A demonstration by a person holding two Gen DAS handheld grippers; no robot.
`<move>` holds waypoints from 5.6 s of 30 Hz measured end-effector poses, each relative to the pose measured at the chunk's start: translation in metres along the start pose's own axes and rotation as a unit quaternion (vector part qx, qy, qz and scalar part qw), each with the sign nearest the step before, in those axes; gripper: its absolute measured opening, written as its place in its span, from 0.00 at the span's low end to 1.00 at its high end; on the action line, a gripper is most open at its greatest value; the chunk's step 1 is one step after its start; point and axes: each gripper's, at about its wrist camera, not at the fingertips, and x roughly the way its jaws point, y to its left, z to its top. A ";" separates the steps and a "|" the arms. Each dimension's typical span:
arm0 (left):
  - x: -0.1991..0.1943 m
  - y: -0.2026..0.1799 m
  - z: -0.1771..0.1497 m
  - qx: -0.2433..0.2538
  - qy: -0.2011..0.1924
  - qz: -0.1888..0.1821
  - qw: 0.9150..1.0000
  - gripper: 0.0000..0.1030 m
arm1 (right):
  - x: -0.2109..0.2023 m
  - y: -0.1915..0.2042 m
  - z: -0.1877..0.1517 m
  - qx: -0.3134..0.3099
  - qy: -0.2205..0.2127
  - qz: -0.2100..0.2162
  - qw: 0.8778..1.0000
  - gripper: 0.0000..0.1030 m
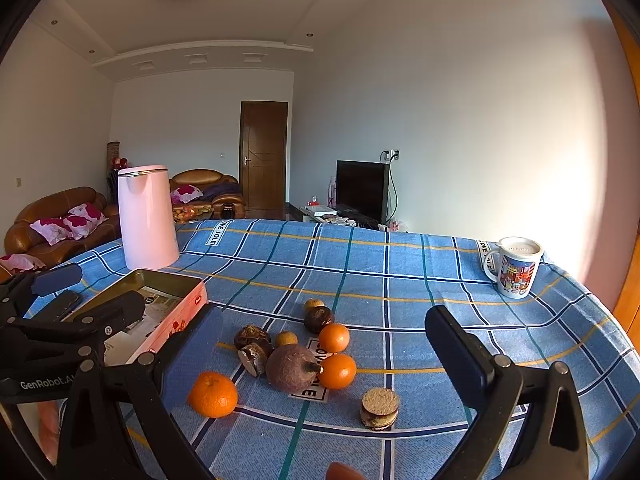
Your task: Organize fruits
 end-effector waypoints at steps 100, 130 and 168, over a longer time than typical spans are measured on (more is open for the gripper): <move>0.082 -0.064 -0.050 0.071 0.158 -0.090 0.981 0.46 | 0.080 -0.053 -0.060 0.018 0.224 0.038 0.974 0.37; 0.064 -0.045 -0.042 0.054 0.107 -0.077 0.990 0.67 | 0.034 -0.046 -0.041 0.027 0.075 0.047 0.996 0.35; 0.061 0.051 -0.015 0.001 0.065 0.016 0.998 0.48 | 0.045 0.049 0.012 -0.043 0.026 0.152 0.987 0.35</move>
